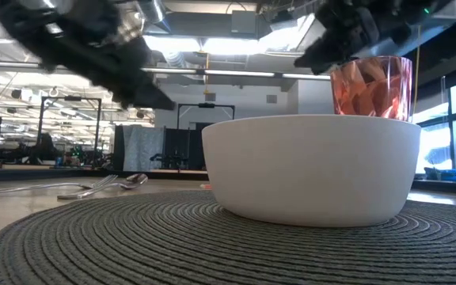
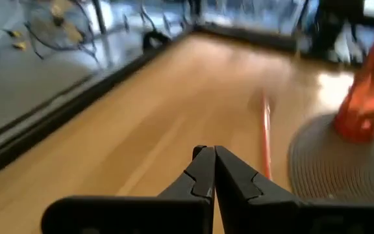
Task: Pick & Place Utensil
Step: Put the straw into the glass on the table mat
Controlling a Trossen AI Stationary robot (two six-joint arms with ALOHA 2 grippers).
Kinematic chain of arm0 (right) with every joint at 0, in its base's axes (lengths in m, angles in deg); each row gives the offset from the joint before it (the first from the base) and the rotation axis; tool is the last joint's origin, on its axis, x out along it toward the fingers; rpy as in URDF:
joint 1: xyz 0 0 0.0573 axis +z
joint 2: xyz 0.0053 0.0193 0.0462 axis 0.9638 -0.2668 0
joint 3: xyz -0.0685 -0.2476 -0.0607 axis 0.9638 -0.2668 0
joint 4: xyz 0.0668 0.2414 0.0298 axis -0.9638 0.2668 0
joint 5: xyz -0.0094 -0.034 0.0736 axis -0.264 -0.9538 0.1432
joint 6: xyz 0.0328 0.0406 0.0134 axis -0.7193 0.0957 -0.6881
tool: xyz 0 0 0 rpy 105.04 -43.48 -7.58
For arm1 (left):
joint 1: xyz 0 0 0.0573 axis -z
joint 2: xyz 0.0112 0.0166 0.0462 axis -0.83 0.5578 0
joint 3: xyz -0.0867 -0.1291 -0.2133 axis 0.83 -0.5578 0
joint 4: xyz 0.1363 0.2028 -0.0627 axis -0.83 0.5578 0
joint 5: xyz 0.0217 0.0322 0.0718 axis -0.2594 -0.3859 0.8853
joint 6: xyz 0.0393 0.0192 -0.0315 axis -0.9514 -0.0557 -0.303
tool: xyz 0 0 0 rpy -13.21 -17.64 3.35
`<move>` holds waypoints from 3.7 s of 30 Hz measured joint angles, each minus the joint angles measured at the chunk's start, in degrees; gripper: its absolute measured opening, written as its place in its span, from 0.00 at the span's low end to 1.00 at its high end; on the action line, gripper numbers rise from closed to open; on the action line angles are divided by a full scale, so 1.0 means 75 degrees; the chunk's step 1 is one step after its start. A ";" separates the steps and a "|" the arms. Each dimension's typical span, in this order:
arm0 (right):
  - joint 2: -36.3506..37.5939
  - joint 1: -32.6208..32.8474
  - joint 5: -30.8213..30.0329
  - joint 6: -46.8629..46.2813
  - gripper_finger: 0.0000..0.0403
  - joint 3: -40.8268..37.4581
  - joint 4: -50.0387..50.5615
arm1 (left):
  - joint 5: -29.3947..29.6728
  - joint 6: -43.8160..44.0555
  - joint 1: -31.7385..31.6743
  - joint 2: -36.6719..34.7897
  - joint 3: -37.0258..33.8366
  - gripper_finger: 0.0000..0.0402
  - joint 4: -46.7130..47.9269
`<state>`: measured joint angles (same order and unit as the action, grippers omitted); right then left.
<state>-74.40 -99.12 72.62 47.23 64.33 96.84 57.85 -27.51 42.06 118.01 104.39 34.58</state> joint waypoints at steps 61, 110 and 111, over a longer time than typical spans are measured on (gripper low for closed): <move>0.1850 -0.0152 -0.0014 -0.0712 0.02 -0.2051 -0.0683 | -0.0199 -0.2042 0.0765 0.5723 0.4828 0.01 0.4286; 0.2290 -0.0149 0.2194 -0.4977 0.75 -0.2049 -0.7764 | 0.2524 -0.3351 0.2791 0.2196 0.4913 0.00 0.1501; 0.2290 -0.0149 0.2150 -0.4877 0.77 -0.2049 -0.7764 | 0.2519 -0.3348 0.2769 0.2203 0.4913 0.00 0.1507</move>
<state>-57.22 -100.24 88.75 10.65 48.97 38.61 76.74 -52.62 62.83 134.53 141.23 45.88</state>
